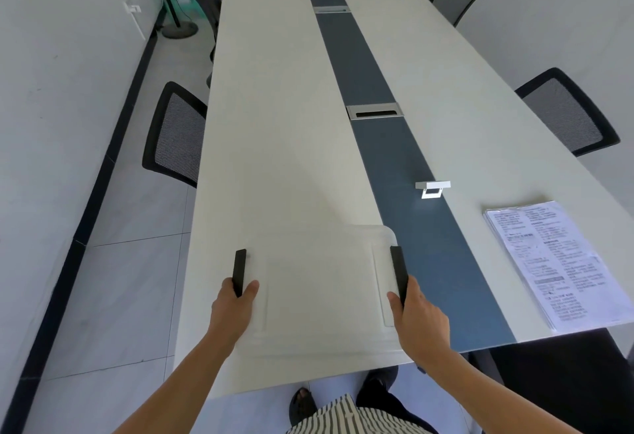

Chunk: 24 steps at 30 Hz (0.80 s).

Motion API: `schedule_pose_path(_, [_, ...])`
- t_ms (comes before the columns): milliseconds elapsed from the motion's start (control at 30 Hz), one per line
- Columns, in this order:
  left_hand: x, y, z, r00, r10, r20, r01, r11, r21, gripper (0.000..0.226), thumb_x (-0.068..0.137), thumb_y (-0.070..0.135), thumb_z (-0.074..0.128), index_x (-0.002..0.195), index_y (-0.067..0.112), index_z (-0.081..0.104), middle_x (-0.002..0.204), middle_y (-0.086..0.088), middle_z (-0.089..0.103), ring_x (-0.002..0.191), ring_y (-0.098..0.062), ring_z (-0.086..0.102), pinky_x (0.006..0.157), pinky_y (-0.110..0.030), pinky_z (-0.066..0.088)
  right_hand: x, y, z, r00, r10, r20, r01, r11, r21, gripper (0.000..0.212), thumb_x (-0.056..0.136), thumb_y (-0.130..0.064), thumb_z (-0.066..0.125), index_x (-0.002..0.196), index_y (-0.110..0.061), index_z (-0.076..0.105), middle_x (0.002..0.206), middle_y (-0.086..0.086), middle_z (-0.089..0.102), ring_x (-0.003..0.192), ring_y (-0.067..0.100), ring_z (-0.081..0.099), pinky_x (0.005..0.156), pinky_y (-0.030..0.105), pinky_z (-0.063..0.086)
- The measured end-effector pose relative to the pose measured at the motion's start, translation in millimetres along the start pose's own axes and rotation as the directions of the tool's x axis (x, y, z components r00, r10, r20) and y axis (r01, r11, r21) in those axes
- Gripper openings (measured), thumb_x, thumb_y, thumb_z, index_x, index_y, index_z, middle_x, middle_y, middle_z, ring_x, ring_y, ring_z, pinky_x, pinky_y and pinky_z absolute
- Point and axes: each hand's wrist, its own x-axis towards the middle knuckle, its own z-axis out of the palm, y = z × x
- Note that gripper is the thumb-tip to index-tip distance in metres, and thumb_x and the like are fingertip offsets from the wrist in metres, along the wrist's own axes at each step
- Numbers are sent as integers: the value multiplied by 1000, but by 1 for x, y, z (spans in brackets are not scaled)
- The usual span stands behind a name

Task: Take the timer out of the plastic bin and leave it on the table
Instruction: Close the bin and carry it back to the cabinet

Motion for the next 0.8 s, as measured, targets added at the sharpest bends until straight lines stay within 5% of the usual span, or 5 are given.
schedule_pose_path(433, [-6, -1, 7, 993, 112, -35, -102, 971, 214, 25, 97, 34, 39, 101, 9, 39, 76, -11, 56, 61, -24, 55, 47, -30, 39, -1, -3, 0, 1000, 3, 15, -3, 1000, -6, 56, 98, -44, 28, 141, -9, 29, 116, 7, 65, 83, 27, 67, 70, 39, 54])
schedule_pose_path(600, [-13, -1, -6, 996, 93, 5, -93, 987, 129, 28, 92, 31, 51, 105, 7, 51, 74, -6, 57, 60, -19, 54, 49, -27, 40, 2, -8, -16, 990, 76, 118, -99, 974, 204, 56, 93, -42, 46, 138, -11, 35, 116, 6, 62, 102, 30, 61, 82, 39, 50])
schedule_pose_path(800, [-65, -9, -42, 992, 88, -91, -95, 992, -81, 34, 87, 30, 59, 115, 10, 55, 74, -3, 56, 64, -19, 52, 55, -27, 40, -13, -19, -53, 990, 5, 139, -67, 892, 448, 48, 86, -37, 61, 128, -19, 48, 92, -8, 61, 80, 16, 59, 65, 28, 45])
